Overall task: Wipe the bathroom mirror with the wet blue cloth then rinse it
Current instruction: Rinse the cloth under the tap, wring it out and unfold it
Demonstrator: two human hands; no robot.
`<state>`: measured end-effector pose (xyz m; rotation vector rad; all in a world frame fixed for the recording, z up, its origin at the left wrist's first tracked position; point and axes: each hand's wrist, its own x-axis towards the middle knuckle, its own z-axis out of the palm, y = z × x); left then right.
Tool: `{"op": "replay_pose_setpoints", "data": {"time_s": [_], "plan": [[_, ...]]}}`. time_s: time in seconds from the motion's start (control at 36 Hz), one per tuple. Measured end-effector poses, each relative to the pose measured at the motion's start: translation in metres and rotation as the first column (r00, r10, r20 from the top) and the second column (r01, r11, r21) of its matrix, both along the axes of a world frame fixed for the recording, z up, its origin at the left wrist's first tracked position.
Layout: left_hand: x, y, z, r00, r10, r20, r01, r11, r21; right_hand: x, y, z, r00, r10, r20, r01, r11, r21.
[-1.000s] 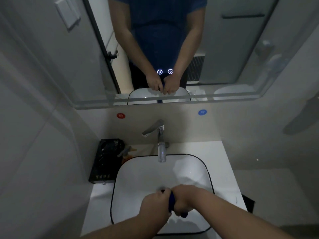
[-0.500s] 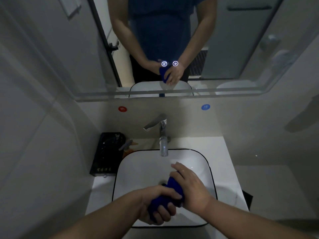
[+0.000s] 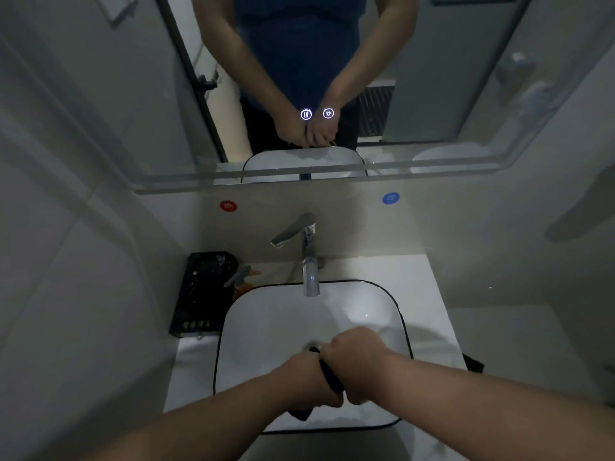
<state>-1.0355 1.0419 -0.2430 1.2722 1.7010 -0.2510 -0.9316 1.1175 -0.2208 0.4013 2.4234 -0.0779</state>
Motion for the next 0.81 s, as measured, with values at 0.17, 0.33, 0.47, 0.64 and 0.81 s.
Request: {"op": "replay_pose_setpoints", "data": {"time_s": [0.17, 0.33, 0.47, 0.64, 0.81], "plan": [[-0.003, 0.01, -0.03, 0.958, 0.217, -0.185, -0.215, 0.976, 0.034, -0.016, 0.018, -0.016, 0.996, -0.093, 0.011, 0.093, 0.995, -0.031], [-0.011, 0.008, -0.049, 0.958, 0.051, -0.282, 0.004, 0.982, 0.191, -0.019, 0.024, -0.021, 0.967, -0.232, 0.102, 0.244, 0.961, -0.132], [-0.022, -0.001, -0.038, 0.974, 0.172, -0.147, -0.133, 0.96, 0.247, -0.005, 0.036, -0.017, 0.929, -0.369, -0.033, 0.336, 0.877, -0.345], [-0.046, -0.018, -0.002, 0.792, 0.409, 0.453, -0.398, 0.909, -0.124, 0.021, 0.068, -0.018, 0.445, -0.859, 0.254, 0.479, -0.012, -0.878], [-0.029, -0.013, 0.022, 0.187, 0.688, 0.701, -0.325, 0.717, -0.616, 0.018, 0.052, -0.03, 0.264, -0.656, 0.707, -0.046, -0.74, -0.671]]}}
